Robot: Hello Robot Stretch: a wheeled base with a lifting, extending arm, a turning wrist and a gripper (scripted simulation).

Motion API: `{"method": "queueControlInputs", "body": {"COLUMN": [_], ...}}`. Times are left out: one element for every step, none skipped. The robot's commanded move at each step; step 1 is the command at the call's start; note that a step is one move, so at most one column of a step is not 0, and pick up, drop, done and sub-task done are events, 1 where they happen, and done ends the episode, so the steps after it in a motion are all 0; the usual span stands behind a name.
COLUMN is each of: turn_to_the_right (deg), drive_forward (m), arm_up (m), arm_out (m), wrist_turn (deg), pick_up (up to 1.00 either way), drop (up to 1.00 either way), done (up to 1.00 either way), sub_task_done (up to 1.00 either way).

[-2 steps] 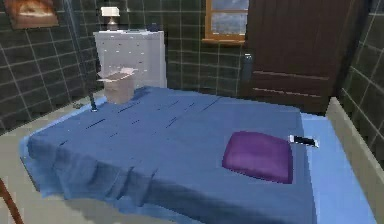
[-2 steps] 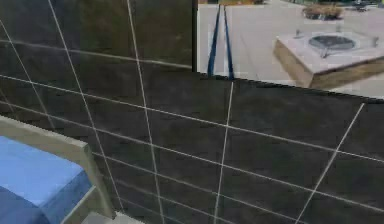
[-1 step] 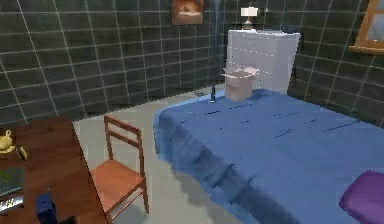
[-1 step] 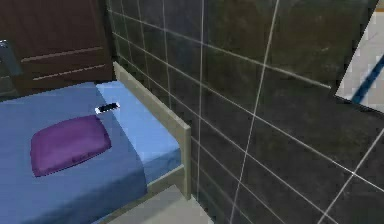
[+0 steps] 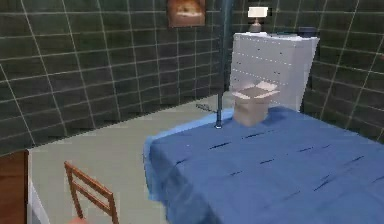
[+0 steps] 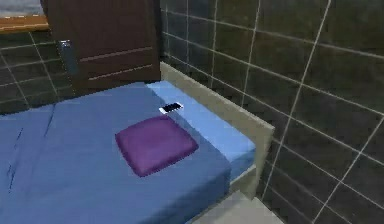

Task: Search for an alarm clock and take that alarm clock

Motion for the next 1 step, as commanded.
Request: {"method": "queueControlInputs", "body": {"turn_to_the_right": [-15.0], "drive_forward": [0.00], "arm_up": [0.00], "arm_out": [0.00], "wrist_turn": [0.0], "pick_up": [0.00], "drop": [0.00], "done": [0.00], "sub_task_done": [0.00]}}
